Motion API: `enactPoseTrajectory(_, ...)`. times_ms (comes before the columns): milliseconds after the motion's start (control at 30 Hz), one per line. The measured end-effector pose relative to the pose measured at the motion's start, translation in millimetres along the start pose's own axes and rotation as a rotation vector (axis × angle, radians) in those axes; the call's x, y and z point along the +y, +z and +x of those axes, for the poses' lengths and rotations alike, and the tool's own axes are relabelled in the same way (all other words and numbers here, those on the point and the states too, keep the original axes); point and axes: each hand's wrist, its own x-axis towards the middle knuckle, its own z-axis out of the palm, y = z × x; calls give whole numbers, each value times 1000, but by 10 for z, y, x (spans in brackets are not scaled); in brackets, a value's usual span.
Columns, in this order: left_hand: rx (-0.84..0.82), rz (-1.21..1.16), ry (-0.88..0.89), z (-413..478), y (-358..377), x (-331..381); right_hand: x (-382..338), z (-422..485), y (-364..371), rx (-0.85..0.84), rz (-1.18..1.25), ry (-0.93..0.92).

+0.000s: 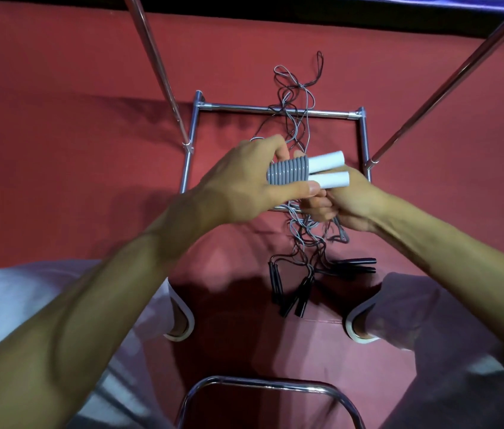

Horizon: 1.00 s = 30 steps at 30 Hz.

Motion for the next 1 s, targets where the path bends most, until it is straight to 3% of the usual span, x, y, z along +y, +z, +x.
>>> enactPoseTrajectory(233,51,270,151,-95,-2,79,83,-55,-6,-5,65,164)
enactPoseTrajectory(433,90,155,177,-51,36,-19,-16,0,-21,61,-39,230)
enactPoseTrajectory(633,93,-170,41,60,33,-43,-140,-12,-148,214,-442,-80)
enactPoseTrajectory(833,11,-632,-244,96,-78,44,-231,-104,-176,334,-585,-197)
enactPoseTrajectory(1000,-84,-771,-383,66,-180,83,-242,-183,-234,376,-1021,-525)
